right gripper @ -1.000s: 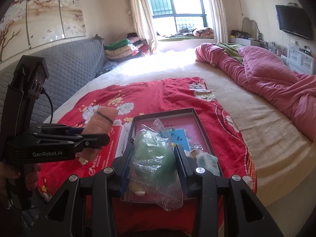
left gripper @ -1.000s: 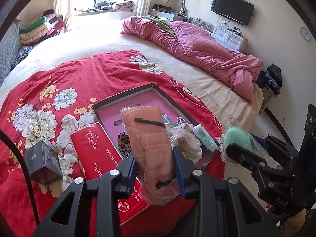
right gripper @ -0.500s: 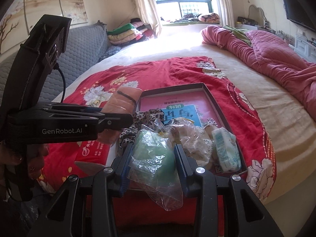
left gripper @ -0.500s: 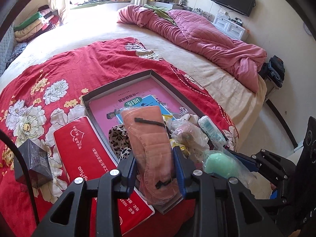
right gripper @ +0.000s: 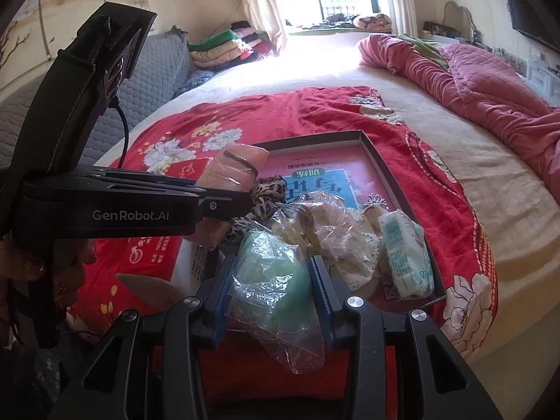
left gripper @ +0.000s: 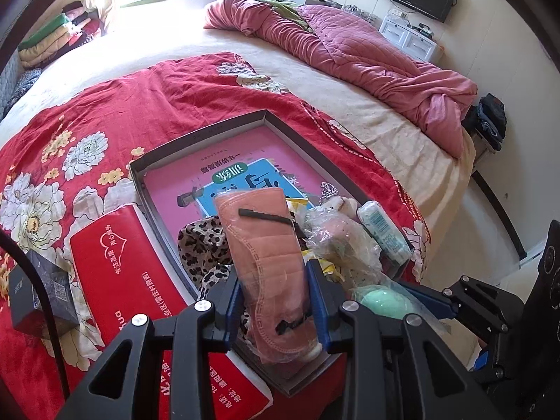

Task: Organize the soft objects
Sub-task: 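Carry the mask packet in the left tool while the right tool carries the green bag over the tray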

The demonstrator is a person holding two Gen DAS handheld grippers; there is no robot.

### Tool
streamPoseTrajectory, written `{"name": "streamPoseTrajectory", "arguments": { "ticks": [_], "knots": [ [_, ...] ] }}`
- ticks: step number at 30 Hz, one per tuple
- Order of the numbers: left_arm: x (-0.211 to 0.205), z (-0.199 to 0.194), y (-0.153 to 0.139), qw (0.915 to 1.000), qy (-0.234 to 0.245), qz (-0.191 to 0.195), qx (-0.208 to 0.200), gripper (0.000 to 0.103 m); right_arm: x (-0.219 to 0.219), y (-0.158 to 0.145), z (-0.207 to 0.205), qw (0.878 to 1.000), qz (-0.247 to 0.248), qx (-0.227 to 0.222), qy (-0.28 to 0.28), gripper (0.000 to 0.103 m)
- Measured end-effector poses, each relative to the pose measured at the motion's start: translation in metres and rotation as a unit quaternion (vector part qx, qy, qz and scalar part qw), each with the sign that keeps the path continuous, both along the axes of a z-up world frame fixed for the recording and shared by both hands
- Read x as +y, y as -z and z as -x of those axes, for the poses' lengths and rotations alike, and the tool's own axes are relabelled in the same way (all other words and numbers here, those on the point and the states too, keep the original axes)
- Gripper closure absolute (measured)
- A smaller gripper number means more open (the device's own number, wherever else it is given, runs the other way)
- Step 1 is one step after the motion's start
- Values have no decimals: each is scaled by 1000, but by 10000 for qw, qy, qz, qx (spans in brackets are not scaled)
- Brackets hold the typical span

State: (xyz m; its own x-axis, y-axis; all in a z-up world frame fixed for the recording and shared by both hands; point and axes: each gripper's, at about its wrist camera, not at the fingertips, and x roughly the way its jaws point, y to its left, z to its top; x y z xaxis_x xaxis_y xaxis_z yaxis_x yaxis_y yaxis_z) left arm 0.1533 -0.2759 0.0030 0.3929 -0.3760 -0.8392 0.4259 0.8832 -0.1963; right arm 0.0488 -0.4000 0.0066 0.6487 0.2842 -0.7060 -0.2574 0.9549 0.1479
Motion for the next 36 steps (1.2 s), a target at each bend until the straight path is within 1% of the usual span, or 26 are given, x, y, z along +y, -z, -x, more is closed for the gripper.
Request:
{"name": "streamPoseTrajectory", "arguments": {
  "ticks": [6,20,31,36],
  "knots": [
    [-4,-8,7,10000,-2,-35,68,69,4,12,-6,9998,144,118,-100,60],
    [-10,-20,19,9998,22,-68,182,69,12,31,-19,9990,239,186,-324,60],
    [-12,-28,27,9997,14,-61,256,69,11,39,-30,9991,232,125,-343,60],
    [-12,-32,29,9996,-1,-60,270,69,8,39,-36,9991,266,-14,-321,61]
  ]
}}
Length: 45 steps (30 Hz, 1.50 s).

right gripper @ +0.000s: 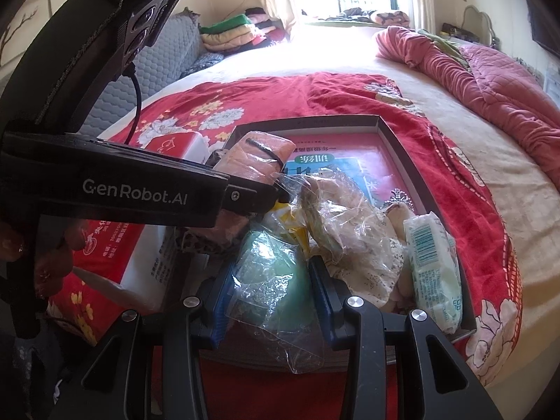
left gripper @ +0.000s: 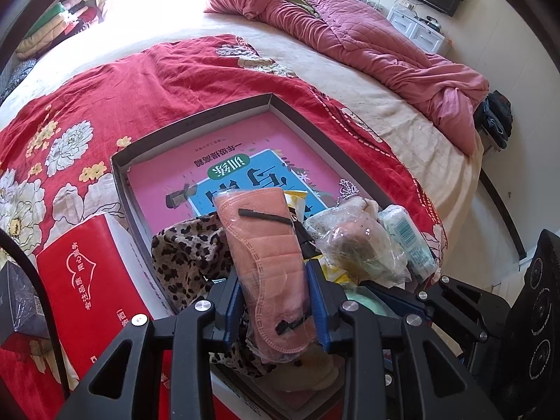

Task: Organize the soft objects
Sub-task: 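Carry the mask packet in the left tool while the right tool carries the green bag over the tray, then open the left tool releasing the mask packet while the right tool releases the green bag in the tray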

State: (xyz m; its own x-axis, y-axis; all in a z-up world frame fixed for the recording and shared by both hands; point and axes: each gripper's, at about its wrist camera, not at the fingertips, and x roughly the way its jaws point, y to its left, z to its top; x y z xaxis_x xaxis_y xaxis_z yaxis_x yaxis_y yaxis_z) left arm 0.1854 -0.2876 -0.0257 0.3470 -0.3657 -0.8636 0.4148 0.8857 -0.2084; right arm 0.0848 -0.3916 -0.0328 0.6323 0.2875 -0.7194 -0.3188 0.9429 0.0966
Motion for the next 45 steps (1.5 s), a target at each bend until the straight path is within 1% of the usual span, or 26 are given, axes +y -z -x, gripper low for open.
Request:
{"name": "streamPoseTrajectory", "arguments": {
  "ticks": [6,19,36,38,42,45],
  "knots": [
    [-3,-3,5,10000,21,-21,57,69,-2,6,-1,9999,8,-157,-42,60],
    [-7,-5,7,9999,63,-60,72,68,-3,13,8,9997,96,-175,-161,60],
    [-3,-5,5,9998,107,147,76,67,2,15,13,9991,254,-225,-264,59],
    [-4,-5,6,9998,150,128,78,68,3,14,13,9988,334,-239,-265,54],
    [-8,-4,6,9996,222,166,113,68,3,10,15,9983,388,-303,-314,40],
    [-9,-3,6,9996,240,127,105,67,4,7,19,9976,511,-361,-294,35]
  ]
}}
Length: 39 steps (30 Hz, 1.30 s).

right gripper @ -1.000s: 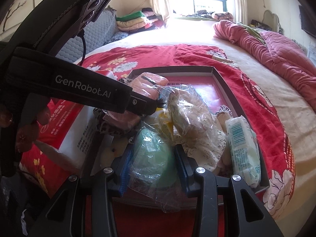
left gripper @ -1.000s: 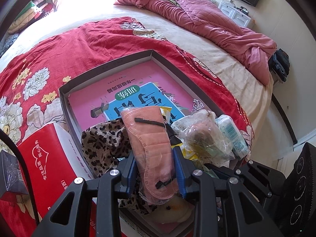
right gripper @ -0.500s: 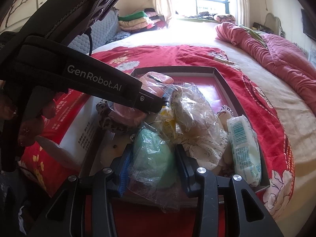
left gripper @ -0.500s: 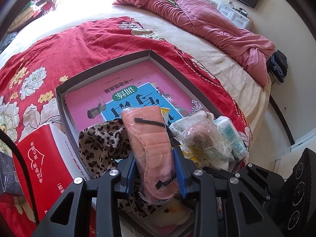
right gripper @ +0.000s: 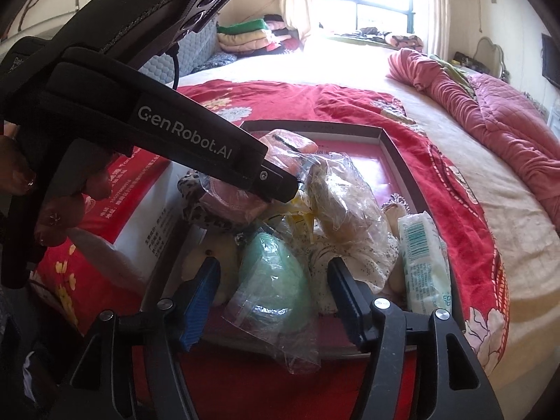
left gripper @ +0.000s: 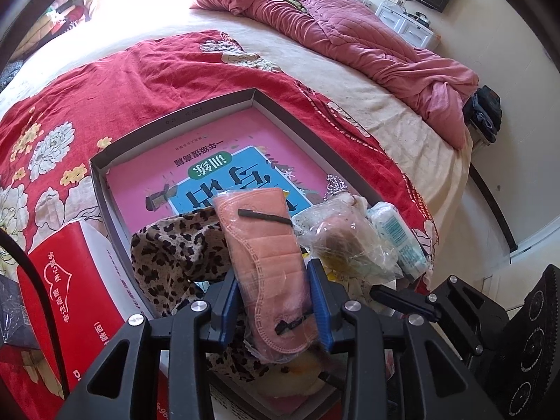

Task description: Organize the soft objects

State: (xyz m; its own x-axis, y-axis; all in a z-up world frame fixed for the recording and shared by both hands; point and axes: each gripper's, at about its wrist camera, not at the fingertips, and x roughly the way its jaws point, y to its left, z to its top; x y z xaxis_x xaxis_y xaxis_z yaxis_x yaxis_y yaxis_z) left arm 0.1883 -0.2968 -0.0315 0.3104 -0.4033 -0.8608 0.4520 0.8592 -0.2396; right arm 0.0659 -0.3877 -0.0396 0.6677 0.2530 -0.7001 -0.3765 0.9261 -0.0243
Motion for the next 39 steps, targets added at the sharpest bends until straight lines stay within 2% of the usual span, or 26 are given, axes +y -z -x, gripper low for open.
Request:
{"name": "streamPoseTrajectory", "arguments": {
  "ticks": [8,13,20,24,29,31,36,39],
  "knots": [
    [-2,1,0,10000,-2,-65,-9,64,-5,-10,9,9996,227,-106,117,34],
    [-2,2,-1,10000,-15,-45,-36,58,-9,-9,12,9992,375,-57,156,34],
    [-2,4,0,9999,-14,-101,-76,54,-14,-5,12,9979,512,-81,390,34],
    [0,7,-1,9999,-18,-89,-107,47,-15,-4,8,9976,475,-97,491,29],
    [6,12,-5,9999,-38,-22,-141,44,-16,-8,7,9982,367,-54,471,29],
    [9,14,-8,9998,-70,4,-179,40,-16,-12,10,9982,358,-108,466,29],
    [17,21,-18,9995,-116,21,-296,36,-21,-29,14,9957,234,-176,881,28],
    [24,27,-26,9990,-184,-5,-406,34,-27,-40,16,9920,2,-59,1259,26]
  ]
}}
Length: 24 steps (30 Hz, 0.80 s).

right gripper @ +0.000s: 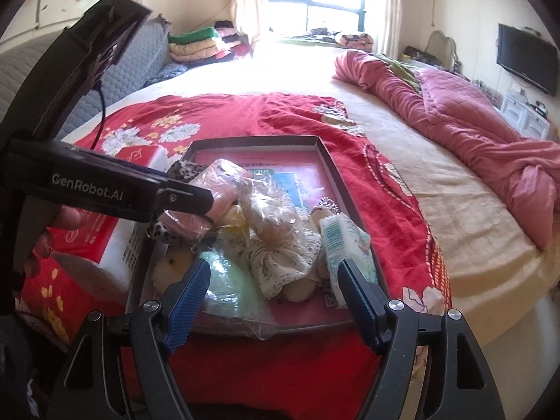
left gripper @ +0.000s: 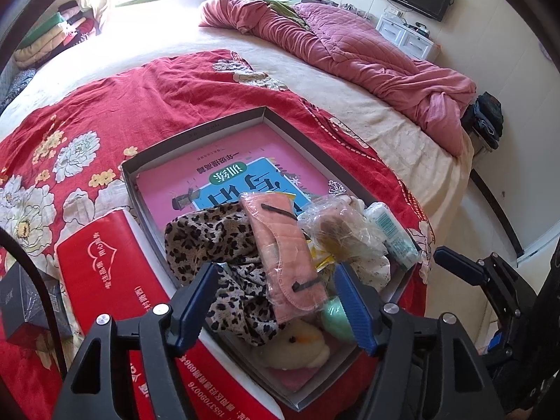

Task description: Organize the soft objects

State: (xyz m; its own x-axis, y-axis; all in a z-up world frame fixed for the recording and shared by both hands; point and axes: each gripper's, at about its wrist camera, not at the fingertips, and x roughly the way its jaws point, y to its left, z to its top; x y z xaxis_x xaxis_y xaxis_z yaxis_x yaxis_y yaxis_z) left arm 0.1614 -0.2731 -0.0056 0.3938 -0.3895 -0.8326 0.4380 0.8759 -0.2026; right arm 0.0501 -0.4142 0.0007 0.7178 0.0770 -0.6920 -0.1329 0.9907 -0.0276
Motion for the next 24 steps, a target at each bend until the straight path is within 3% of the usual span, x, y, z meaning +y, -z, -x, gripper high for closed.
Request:
{"name": "streamPoseTrajectory", "arguments": {
  "ticks": [3,7,11,14,24],
  "knots": [
    [9,7,-9,10000,-50,20,-81,32,-7,-13,6,9988,-347,-42,342,26],
    [24,17,-20,9996,-169,64,-223,25,-1,-33,15,9968,-328,-267,683,26],
    [38,25,-29,9989,-279,83,-354,20,5,-47,17,9949,-613,-250,767,25],
    [46,31,-34,9985,-350,97,-399,19,13,-56,19,9947,-499,-403,800,25],
    [68,53,-51,9961,-583,-76,-660,16,30,-61,32,9929,-497,-262,1051,25]
  ]
}}
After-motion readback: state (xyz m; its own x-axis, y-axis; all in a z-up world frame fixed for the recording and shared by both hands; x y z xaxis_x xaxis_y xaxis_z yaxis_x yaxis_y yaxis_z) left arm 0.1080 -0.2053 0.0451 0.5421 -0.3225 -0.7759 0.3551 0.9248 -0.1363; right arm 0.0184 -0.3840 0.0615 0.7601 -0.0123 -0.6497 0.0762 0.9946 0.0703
